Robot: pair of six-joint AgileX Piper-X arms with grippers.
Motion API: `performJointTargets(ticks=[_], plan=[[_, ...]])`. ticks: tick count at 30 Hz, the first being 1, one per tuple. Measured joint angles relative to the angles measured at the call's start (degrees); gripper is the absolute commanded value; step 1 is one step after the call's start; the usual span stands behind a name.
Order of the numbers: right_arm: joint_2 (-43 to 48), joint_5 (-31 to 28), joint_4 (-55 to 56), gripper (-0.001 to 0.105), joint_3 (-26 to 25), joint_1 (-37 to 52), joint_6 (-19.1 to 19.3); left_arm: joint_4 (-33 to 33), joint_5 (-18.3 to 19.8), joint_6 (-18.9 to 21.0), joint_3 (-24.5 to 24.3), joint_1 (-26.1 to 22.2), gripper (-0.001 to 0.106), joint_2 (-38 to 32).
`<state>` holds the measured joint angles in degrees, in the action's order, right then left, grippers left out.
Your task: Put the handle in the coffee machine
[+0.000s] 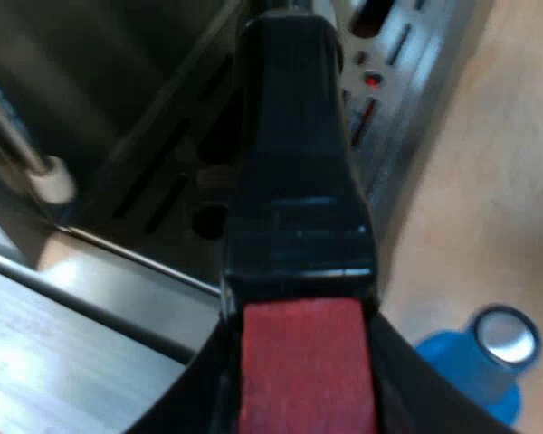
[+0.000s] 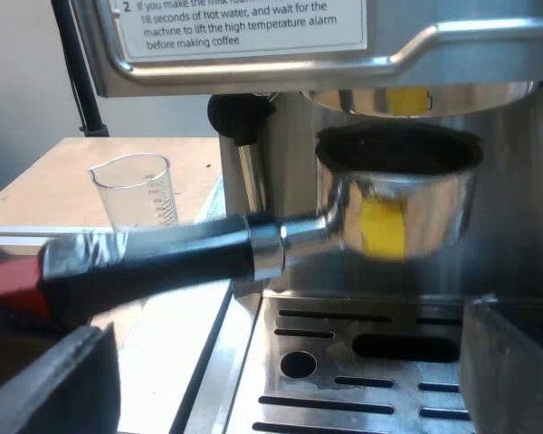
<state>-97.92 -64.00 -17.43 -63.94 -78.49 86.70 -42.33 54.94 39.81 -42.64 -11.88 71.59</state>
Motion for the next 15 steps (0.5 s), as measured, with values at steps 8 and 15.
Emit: performJointTargets(ticks=[8, 15], plan=[[0.0, 0.0, 0.0, 0.077, 0.0, 0.0, 0.0, 2.68, 0.0, 1.78, 0.0, 0.45, 0.0, 0.0], [0.0, 0.0, 0.0, 0.077, 0.0, 0.0, 0.0, 3.64, 0.11, 2.06, 0.0, 3.7, 0.0, 0.0]])
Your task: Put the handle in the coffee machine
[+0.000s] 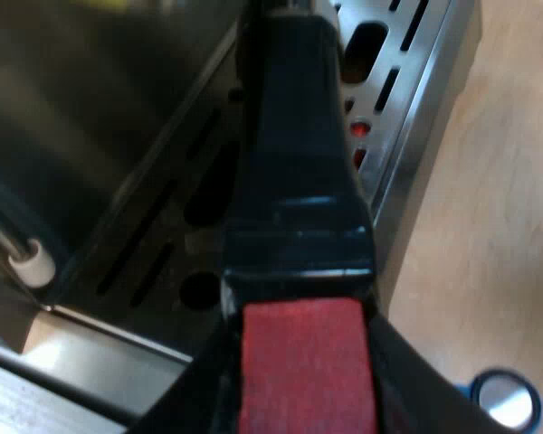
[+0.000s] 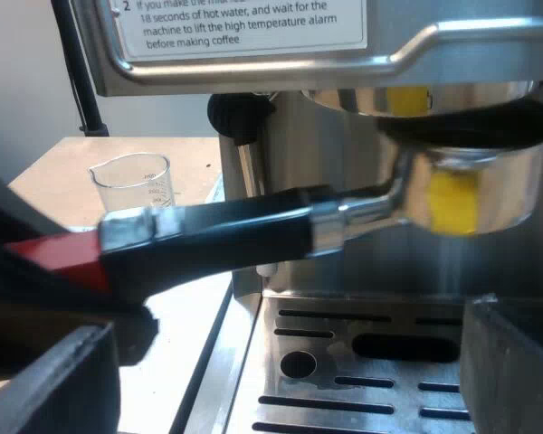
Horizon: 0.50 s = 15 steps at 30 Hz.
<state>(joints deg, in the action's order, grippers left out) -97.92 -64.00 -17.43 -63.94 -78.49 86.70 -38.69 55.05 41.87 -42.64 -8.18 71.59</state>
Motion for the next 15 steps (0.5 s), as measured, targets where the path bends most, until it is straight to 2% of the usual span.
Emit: performJointTargets(ticks=[2, 3, 10, 15], plan=[[0.0, 0.0, 0.0, 0.077, 0.0, 0.0, 0.0, 0.81, 0.0, 1.14, 0.0, 0.81, 0.0, 0.0], [0.0, 0.0, 0.0, 0.077, 0.0, 0.0, 0.0, 2.62, -0.17, 4.77, 0.0, 1.25, 0.0, 0.36], [0.0, 0.0, 0.0, 0.077, 0.0, 0.0, 0.0, -0.63, -5.41, 5.27, 0.0, 1.25, 0.0, 2.16], [0.0, 0.0, 0.0, 0.077, 0.0, 0.0, 0.0, -1.24, -6.66, 4.6, 0.0, 1.25, 0.0, 2.16]])
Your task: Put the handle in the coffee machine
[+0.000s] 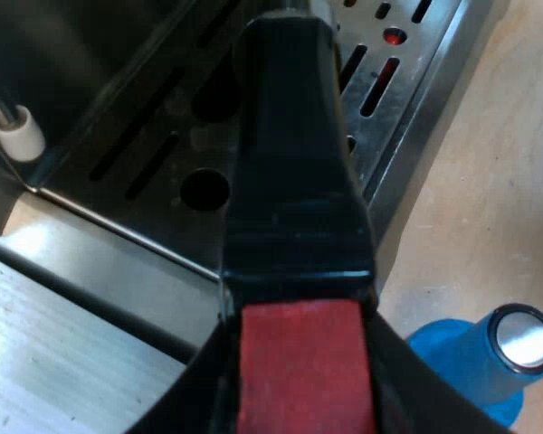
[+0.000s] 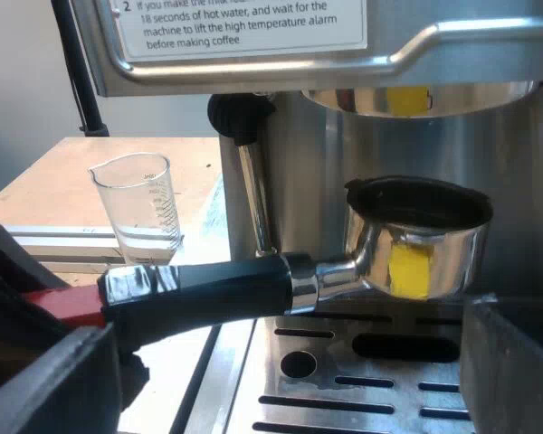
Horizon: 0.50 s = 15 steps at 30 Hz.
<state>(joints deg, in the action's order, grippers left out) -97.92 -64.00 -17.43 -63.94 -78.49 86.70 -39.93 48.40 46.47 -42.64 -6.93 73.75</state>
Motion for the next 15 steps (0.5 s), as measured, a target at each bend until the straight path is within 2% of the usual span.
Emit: performJointTargets(ticks=[8, 12, 15], plan=[[0.0, 0.0, 0.0, 0.077, 0.0, 0.0, 0.0, -0.23, 0.13, 0.0, -1.74, 0.0, 0.0, 0.0], [0.0, 0.0, 0.0, 0.077, 0.0, 0.0, 0.0, -0.64, 3.15, 0.0, -3.58, 0.0, 0.0, 0.0], [0.0, 0.0, 0.0, 0.077, 0.0, 0.0, 0.0, -0.9, 3.94, -0.11, -3.67, 0.0, 0.0, 0.0]])
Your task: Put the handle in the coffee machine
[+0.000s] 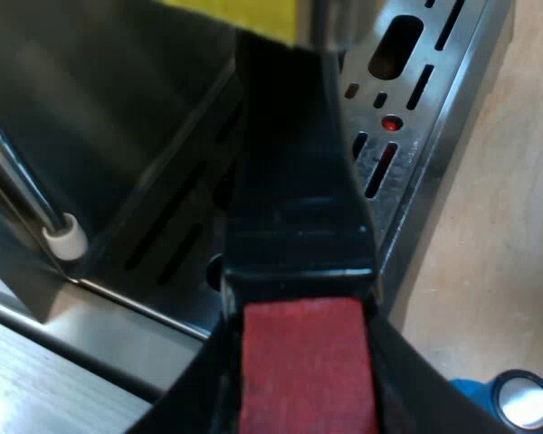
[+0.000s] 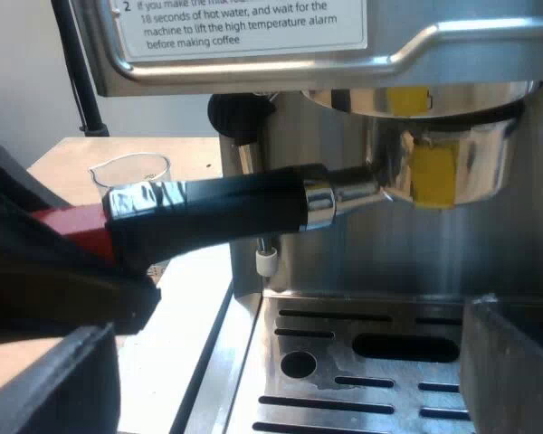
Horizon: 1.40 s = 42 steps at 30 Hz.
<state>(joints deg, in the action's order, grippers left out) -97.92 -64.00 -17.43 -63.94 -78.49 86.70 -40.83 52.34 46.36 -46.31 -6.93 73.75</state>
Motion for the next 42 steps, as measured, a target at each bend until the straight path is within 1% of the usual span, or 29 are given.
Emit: performJointTargets(ticks=[7, 13, 16, 18, 22, 29, 35, 38, 42], plan=[[0.0, 0.0, 0.0, 0.077, 0.0, 0.0, 0.0, -1.56, -0.01, -0.06, 0.0, -0.41, 0.0, 0.0], [0.0, 0.0, 0.0, 0.077, 0.0, 0.0, 0.0, -1.59, 1.42, -0.04, 0.0, -3.89, 0.0, 0.0], [0.0, 0.0, 0.0, 0.077, 0.0, 0.0, 0.0, -2.98, 1.43, -2.46, 0.0, -4.11, 0.0, 0.0], [0.0, 0.0, 0.0, 0.077, 0.0, 0.0, 0.0, -5.44, 1.22, -5.68, 0.0, -3.12, 0.0, 0.0], [0.0, 0.0, 0.0, 0.077, 0.0, 0.0, 0.0, -7.11, 0.82, -7.56, 0.0, -2.38, 0.0, 0.0], [0.0, 0.0, 0.0, 0.077, 0.0, 0.0, 0.0, -5.05, -0.49, -6.89, 0.0, -2.1, 0.0, 0.0], [0.0, 0.0, 0.0, 0.077, 0.0, 0.0, 0.0, -4.52, -0.03, -6.89, 0.0, -2.1, 0.0, 0.0], [0.0, 0.0, 0.0, 0.077, 0.0, 0.0, 0.0, -3.86, -0.03, -6.23, 0.0, -2.1, 0.0, 0.0], [0.0, 0.0, 0.0, 0.077, 0.0, 0.0, 0.0, -3.75, 0.93, -5.68, 0.0, -2.1, 0.0, 0.0]])
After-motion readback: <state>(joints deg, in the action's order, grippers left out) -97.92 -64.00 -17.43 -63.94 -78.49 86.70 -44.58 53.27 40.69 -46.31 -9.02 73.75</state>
